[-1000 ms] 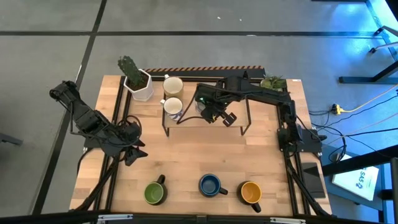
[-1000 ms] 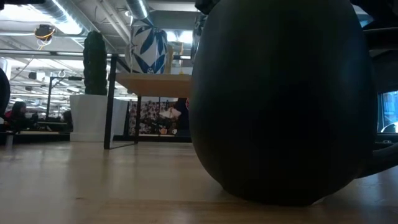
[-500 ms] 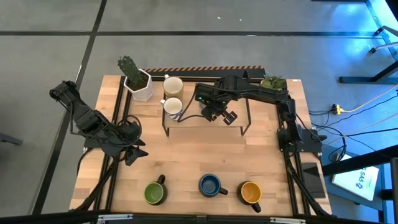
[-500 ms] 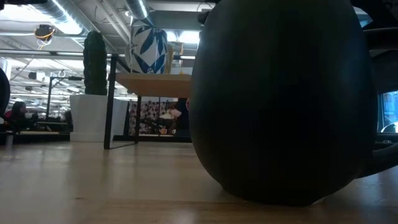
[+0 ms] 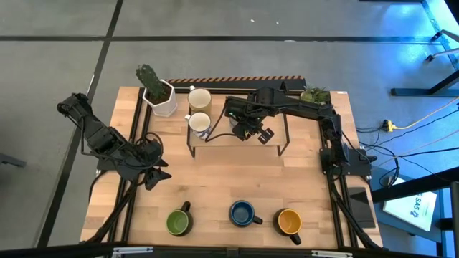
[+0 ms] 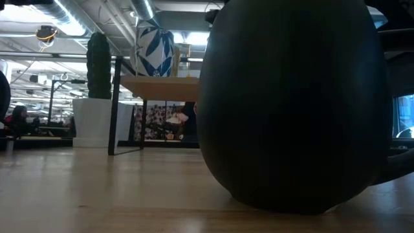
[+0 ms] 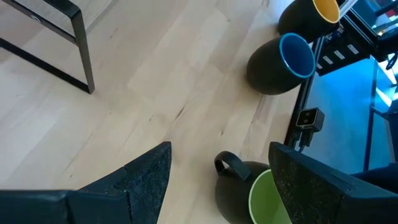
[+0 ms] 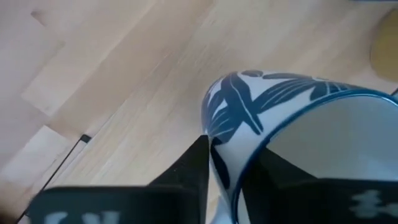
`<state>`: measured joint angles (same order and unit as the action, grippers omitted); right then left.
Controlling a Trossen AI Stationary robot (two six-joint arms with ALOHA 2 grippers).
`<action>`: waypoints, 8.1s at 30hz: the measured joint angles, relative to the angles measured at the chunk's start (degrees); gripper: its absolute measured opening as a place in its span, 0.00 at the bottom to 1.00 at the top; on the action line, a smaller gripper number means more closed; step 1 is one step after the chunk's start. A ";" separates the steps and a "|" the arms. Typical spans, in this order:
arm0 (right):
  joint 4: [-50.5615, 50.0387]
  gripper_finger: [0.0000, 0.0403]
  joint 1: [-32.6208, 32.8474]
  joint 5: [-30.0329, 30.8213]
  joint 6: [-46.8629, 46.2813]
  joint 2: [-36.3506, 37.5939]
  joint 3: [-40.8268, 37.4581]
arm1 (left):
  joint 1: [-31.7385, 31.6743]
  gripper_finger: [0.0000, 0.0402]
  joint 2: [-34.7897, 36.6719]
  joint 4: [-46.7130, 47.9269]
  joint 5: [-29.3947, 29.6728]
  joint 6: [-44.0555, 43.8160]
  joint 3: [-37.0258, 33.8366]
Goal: Place coffee mugs
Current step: Put the white and blue patterned cup on the shelf
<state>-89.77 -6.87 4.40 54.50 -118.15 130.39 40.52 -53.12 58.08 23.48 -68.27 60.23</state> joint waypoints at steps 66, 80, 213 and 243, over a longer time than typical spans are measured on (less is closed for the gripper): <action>7.76 0.33 0.13 -5.46 -19.32 42.68 -17.91 | -23.24 0.65 5.65 -40.68 -4.17 25.07 -0.07; 50.67 0.33 0.15 -6.66 -27.92 51.89 -53.88 | -27.76 0.65 14.31 -36.60 -7.49 35.10 -0.07; 90.70 0.00 -12.63 4.53 -22.93 31.59 -69.69 | -27.76 0.65 17.66 -31.43 4.62 38.56 -0.07; 80.99 0.00 -2.84 10.03 -30.69 35.32 -69.70 | -27.74 0.65 17.66 -31.52 4.57 38.36 -0.07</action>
<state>-8.79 -9.72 14.42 23.81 -82.83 60.69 12.78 -35.46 26.57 28.05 -29.91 60.16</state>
